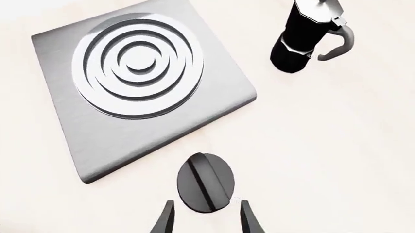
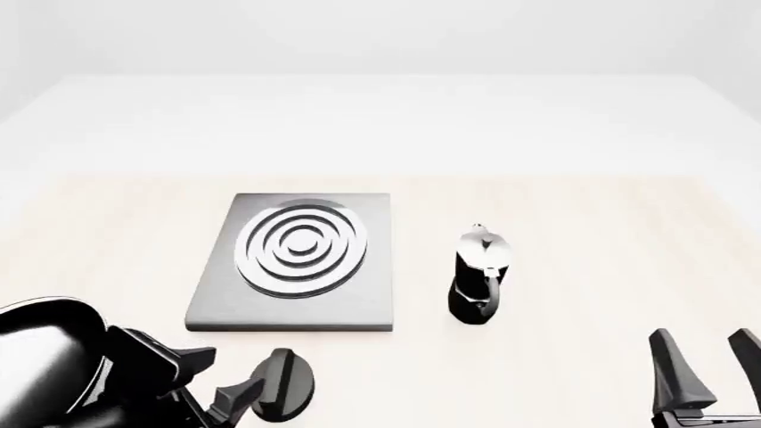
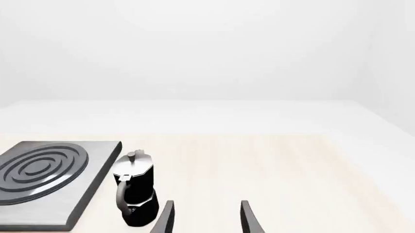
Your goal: Turn on the stove and put the frying pan on it.
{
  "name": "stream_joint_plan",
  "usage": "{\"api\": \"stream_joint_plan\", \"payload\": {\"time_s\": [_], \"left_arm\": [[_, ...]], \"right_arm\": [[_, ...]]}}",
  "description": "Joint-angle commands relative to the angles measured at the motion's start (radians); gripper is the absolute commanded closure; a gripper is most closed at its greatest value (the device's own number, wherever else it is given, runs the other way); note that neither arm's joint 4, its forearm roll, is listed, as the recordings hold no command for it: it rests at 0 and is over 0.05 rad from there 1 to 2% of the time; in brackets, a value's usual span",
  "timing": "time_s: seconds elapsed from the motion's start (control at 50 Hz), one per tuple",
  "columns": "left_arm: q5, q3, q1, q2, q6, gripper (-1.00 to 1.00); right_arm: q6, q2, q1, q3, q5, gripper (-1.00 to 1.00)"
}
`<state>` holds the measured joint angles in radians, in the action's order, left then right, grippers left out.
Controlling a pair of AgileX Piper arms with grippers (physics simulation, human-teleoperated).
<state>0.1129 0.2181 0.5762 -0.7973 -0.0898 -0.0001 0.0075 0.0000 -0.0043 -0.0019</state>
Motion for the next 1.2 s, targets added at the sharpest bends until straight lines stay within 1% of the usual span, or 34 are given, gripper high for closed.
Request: {"api": "stream_joint_plan", "payload": {"time_s": [0.02, 0.22, 0.3, 0.5, 0.68, 0.9, 1.2], "left_arm": [[-0.056, -0.021, 0.026, -0.060, -0.028, -1.00], [-0.108, -0.036, 0.037, -0.112, -0.044, -1.00], [-0.119, -0.030, 0.034, -0.128, -0.039, -1.00], [-0.202, -0.036, 0.046, -0.213, -0.043, -1.00], [-0.226, -0.027, 0.050, -0.250, -0.038, -1.00], [-0.281, -0.027, 0.052, -0.317, -0.036, -1.00], [-0.368, -0.059, 0.093, -0.404, -0.093, -1.00]], "right_arm": [[0.000, 0.000, 0.000, 0.000, 0.000, -1.00], [0.000, 0.000, 0.000, 0.000, 0.000, -1.00], [0.000, 0.000, 0.000, 0.000, 0.000, -1.00], [0.000, 0.000, 0.000, 0.000, 0.000, -1.00], [0.000, 0.000, 0.000, 0.000, 0.000, -1.00], [0.000, 0.000, 0.000, 0.000, 0.000, -1.00], [0.000, 0.000, 0.000, 0.000, 0.000, -1.00]]}}
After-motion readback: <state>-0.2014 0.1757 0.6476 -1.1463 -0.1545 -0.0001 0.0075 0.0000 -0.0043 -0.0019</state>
